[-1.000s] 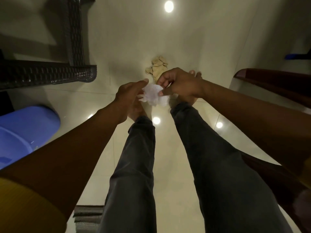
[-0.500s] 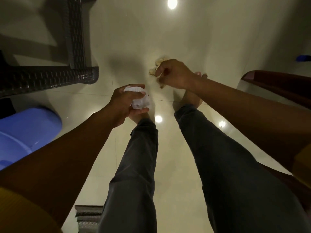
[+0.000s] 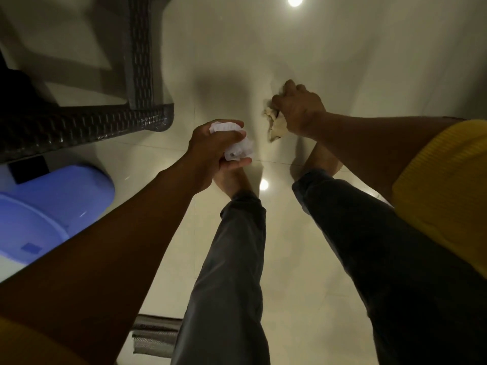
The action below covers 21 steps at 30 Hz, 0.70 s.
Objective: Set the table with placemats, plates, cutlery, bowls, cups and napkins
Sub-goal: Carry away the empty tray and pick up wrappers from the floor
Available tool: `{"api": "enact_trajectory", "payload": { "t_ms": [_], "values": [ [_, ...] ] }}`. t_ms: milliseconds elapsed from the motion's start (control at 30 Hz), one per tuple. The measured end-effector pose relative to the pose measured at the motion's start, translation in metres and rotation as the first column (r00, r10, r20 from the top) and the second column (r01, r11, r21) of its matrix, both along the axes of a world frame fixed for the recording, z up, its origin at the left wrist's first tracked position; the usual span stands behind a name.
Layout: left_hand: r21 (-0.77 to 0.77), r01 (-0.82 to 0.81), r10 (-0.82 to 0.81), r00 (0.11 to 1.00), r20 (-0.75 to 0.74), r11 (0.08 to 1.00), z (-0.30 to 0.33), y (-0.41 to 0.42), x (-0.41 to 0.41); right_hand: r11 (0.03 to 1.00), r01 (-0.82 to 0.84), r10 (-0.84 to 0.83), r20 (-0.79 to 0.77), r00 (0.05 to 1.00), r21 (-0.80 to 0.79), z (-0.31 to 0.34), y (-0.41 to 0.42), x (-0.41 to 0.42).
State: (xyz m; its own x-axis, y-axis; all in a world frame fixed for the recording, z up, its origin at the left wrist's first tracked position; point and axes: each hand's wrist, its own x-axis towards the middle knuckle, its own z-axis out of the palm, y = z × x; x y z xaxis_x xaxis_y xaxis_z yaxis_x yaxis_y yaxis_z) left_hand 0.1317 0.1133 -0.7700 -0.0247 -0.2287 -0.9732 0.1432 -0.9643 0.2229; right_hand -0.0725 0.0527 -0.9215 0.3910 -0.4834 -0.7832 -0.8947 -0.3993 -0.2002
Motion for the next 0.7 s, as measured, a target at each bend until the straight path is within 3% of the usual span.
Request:
{"api": "enact_trajectory", "payload": {
  "t_ms": [100,200,267,333,500,600,700],
  "values": [
    [0.009,-0.041,0.041,0.999,0.028,0.999,0.018,-0.01,-0.008,0.969,0.239,-0.24,0.002,0.971,0.061,0.023,-0.019,-0.022],
    [0.023,-0.031,0.028,0.995,0.098,0.999,0.042,-0.021,-0.017,0.833,0.534,-0.544,0.042,0.838,0.144,0.058,-0.044,-0.047],
    [0.058,-0.033,0.022,0.985,0.169,0.998,0.063,-0.033,-0.027,0.624,0.732,-0.77,0.056,0.635,0.273,0.092,-0.063,-0.064],
    [0.11,-0.068,0.039,0.969,0.243,0.992,0.083,-0.044,-0.035,0.346,0.825,-0.927,0.025,0.375,0.446,0.133,-0.078,-0.076],
    [0.076,-0.197,0.169,0.947,0.272,0.978,0.153,-0.091,-0.062,-0.018,0.704,-0.997,-0.063,0.038,0.71,0.239,-0.107,-0.099],
    [0.013,-0.291,0.282,0.936,0.208,0.957,0.191,-0.127,-0.082,-0.093,0.606,-0.995,-0.09,-0.036,0.79,0.297,-0.122,-0.102],
    [-0.12,-0.232,0.254,0.941,0.222,0.965,0.217,-0.158,-0.101,-0.05,0.554,-0.999,-0.042,-0.027,0.831,0.331,-0.13,-0.094]
  ]
}}
